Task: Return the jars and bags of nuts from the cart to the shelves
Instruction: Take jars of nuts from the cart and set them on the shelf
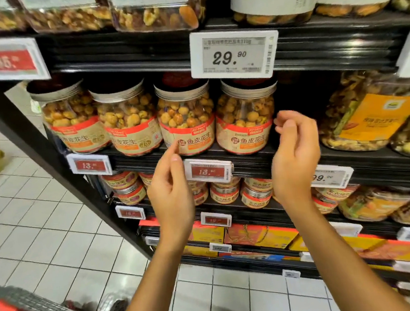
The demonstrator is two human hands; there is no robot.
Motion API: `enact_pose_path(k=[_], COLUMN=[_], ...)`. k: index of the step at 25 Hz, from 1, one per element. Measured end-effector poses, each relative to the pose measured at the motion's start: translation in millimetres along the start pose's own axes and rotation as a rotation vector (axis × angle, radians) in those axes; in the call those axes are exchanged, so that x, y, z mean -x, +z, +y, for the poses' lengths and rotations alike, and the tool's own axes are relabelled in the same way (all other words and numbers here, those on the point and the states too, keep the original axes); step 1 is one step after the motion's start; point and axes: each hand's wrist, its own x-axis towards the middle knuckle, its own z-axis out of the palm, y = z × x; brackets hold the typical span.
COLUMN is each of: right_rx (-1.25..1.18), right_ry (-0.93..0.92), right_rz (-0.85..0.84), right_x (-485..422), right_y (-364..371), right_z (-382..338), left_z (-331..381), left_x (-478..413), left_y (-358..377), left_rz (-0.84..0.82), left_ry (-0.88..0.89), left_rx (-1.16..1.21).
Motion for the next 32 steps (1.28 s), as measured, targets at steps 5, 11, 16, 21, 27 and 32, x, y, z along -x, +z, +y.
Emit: enact_pose_path(k=[5, 11, 16, 21, 27, 32], right_rx=[-0.053, -0.085, -0.141, -0.106, -0.192, -0.137], right_ry=[0.259, 0.295, 0.326, 0.323, 0.361, 0.354], right_rz=[-0.444, -0.303, -0.152, -0.218, -0.102, -0.244], right_x=[34, 39, 22, 33, 34, 41], right_y=[53, 81, 68, 88, 74, 80], right_z=[-19, -16, -14, -24, -16, -14], left_z=[-4, -4, -9, -7, -14, -8], left_x=[-19, -39, -45, -48, -50, -52], left_y=[-27, -27, -42, -36, -49, -44], left_rz=[-0.036, -0.196, -0.204, -0.262, -0.193, -0.249], left_ry=[-0.017, -0.025, -0.007, -0.009, -0.034, -0.038], left_rx=[0.027, -0.048, -0.023, -0.026, 0.032, -0.027])
